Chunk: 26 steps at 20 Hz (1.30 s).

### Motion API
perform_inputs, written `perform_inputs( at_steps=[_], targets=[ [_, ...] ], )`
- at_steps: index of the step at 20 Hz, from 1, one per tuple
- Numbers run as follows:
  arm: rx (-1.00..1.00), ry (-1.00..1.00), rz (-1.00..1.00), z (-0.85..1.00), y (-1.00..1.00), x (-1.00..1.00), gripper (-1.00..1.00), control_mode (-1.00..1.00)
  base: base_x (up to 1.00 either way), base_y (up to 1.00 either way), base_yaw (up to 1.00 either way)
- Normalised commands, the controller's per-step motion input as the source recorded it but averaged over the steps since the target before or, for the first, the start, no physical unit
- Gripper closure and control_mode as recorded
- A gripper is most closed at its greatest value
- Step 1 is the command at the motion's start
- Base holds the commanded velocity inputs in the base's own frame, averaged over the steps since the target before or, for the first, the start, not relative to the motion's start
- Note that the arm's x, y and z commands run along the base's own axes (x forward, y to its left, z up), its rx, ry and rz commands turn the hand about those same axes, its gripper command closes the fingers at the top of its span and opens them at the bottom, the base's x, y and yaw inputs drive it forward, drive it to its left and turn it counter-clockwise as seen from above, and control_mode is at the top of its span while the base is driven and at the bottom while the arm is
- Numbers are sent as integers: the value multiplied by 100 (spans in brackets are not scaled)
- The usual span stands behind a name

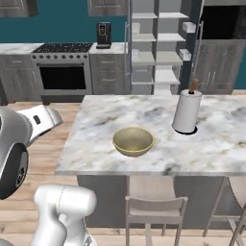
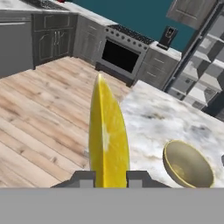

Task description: There is a bowl on the dining counter. Grab a lemon wedge from the fridge and place it in the bowl. Then get the liquor bottle and glass cup from the cabinet and place them next to the bowl.

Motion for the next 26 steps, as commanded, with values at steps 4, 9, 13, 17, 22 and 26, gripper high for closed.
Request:
perform_inputs(
  at_steps=[4,9,13,17,22,26],
  targets=[
    [0,0,0,0,0,0,100,100,-13,-87,43],
    [0,0,0,0,0,0,100,100,-25,-85,30],
    [0,0,0,0,0,0,100,100,0,-74,23],
    [0,0,0,0,0,0,100,100,49,-53,18],
    [2,0,4,0,-18,33,100,-100,41,-27,8],
    [4,0,8,-3,-39,99,100,-100,0,0,0]
  ],
)
